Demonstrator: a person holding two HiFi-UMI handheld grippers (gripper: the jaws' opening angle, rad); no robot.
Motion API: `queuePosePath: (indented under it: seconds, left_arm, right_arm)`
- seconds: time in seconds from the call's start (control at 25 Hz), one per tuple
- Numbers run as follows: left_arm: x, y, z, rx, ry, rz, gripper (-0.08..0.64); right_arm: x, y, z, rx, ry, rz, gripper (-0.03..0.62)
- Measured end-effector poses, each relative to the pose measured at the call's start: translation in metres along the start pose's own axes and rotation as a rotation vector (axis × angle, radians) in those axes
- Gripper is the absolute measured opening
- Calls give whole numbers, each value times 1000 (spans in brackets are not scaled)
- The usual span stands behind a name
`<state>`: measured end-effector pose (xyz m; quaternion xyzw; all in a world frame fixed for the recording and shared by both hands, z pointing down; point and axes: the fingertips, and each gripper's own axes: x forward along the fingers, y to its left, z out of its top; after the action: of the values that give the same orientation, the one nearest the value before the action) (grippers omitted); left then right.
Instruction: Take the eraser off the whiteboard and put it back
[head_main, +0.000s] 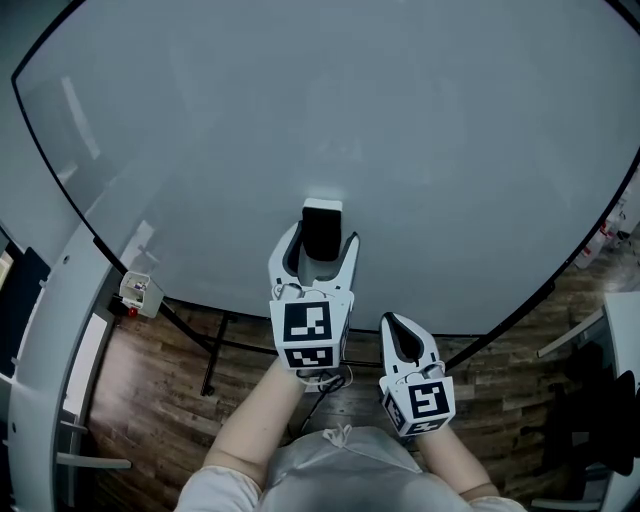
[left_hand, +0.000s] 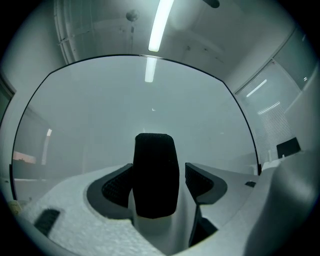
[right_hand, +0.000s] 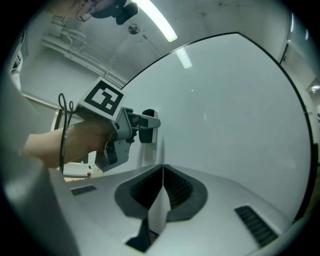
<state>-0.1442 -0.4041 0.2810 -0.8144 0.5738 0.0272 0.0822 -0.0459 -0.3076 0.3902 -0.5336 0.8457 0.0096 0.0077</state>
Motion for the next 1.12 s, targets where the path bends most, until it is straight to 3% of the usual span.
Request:
queuePosePath:
  seconds: [0.48,1.12]
  left_arm:
    - [7,13,0,21,-28,113,287]
    - [-7,10,12,22,-46,72,264]
  right_arm:
    - [-2,-15,-10,3,23,-5,27]
    - [-4,-10,-13,5,34,17,27]
